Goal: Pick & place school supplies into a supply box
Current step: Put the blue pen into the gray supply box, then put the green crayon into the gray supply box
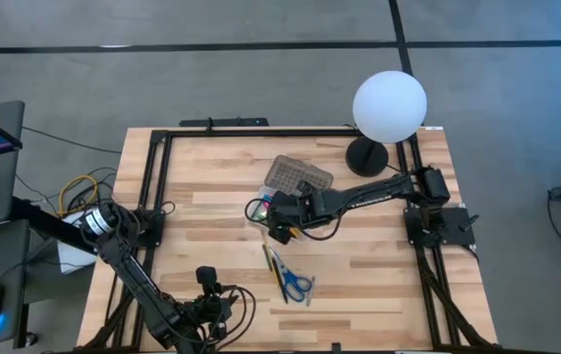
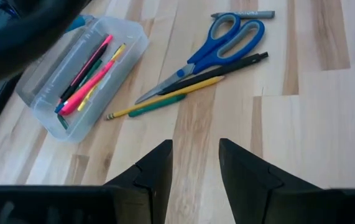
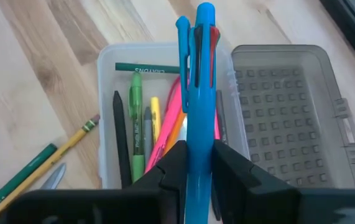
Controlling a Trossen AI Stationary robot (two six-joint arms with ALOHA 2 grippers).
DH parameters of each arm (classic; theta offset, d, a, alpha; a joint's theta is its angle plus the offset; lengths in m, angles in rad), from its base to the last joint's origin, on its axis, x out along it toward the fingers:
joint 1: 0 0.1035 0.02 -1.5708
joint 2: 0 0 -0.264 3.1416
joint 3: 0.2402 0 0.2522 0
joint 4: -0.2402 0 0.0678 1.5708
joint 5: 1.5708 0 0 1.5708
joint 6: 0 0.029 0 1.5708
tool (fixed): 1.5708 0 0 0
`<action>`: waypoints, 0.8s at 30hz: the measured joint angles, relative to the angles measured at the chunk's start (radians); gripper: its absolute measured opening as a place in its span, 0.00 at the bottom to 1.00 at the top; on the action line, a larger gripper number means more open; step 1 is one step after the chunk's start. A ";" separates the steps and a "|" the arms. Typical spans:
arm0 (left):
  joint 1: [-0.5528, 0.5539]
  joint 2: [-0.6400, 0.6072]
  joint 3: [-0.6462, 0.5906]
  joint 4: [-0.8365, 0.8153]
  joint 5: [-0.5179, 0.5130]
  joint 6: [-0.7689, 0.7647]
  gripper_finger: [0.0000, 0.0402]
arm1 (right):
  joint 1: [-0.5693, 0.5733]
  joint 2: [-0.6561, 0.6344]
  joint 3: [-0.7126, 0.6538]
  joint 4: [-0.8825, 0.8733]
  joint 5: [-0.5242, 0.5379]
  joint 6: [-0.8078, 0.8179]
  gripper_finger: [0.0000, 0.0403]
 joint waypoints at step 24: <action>0.004 0.000 0.000 0.006 -0.083 0.086 0.31 | 0.091 0.000 0.000 -0.023 0.020 -0.103 0.41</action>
